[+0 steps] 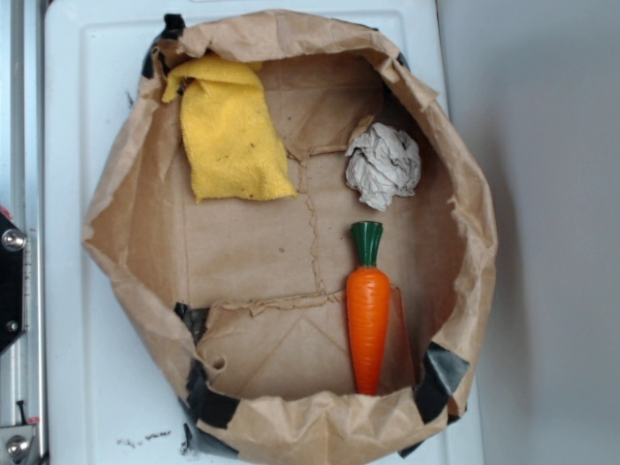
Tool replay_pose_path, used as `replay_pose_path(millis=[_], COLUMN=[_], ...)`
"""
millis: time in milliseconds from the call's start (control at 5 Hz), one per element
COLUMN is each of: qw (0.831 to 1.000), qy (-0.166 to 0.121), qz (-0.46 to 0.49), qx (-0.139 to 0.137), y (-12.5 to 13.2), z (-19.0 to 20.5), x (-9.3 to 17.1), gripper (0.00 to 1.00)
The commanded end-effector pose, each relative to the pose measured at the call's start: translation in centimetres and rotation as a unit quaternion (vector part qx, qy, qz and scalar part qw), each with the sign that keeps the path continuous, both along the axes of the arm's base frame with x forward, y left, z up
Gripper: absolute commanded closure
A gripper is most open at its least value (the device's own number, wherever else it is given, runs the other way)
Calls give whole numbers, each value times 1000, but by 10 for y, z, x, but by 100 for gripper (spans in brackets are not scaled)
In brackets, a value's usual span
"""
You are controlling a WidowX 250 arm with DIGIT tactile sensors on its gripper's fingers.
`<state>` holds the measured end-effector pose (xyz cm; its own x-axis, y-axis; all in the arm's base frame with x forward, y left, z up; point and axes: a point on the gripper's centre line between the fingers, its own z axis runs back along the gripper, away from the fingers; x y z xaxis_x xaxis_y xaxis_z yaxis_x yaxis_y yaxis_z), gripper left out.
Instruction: Grab the carrot.
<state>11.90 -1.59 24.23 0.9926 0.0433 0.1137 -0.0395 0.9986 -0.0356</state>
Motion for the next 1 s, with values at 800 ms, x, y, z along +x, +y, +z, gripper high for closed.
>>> replay_pose_path(millis=[800], qw=[941], qy=[-159], qz=[295], qx=[-54], y=[11], z=[-40], x=[96], gripper=[0])
